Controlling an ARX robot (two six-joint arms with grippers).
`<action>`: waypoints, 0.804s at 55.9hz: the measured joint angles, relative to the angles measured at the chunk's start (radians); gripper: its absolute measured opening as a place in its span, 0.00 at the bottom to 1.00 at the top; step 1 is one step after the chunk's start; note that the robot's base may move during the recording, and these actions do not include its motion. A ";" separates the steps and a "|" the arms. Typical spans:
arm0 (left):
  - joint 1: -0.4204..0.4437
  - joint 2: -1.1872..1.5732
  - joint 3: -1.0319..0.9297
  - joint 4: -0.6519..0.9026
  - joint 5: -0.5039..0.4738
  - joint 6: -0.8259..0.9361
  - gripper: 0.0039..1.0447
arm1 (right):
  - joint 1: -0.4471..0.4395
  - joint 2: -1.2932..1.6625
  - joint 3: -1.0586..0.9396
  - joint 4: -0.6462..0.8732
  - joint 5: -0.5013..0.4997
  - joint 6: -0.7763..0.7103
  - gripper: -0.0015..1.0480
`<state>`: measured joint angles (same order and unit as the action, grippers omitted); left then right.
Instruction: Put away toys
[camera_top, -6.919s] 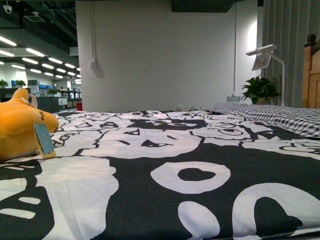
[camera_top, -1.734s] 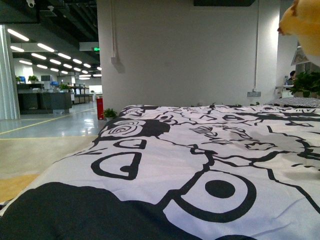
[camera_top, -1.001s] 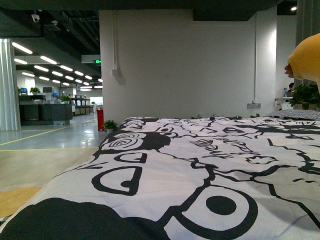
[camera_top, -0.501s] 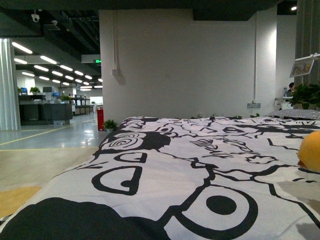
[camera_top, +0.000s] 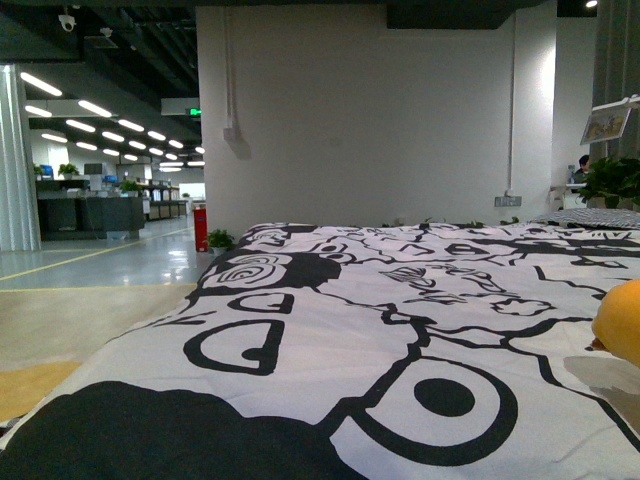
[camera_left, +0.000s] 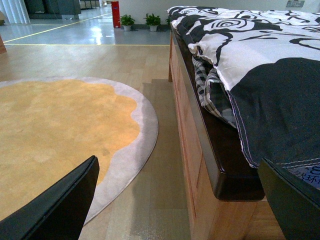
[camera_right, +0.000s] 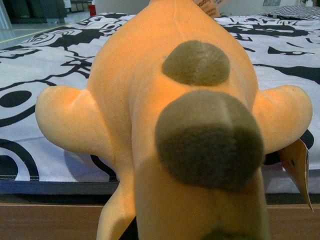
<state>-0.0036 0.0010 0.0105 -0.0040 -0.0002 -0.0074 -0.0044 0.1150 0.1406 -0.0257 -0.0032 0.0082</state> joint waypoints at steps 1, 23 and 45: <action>0.000 0.000 0.000 0.000 0.000 0.000 0.94 | 0.000 -0.002 -0.002 0.000 0.000 0.000 0.07; 0.000 0.000 0.000 0.000 0.000 0.000 0.94 | 0.000 -0.050 -0.060 0.018 0.000 -0.002 0.07; 0.000 0.000 0.000 0.000 0.000 0.000 0.94 | 0.000 -0.103 -0.114 0.028 -0.001 -0.002 0.07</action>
<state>-0.0036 0.0010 0.0105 -0.0040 -0.0002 -0.0074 -0.0040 0.0124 0.0269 0.0021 -0.0040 0.0063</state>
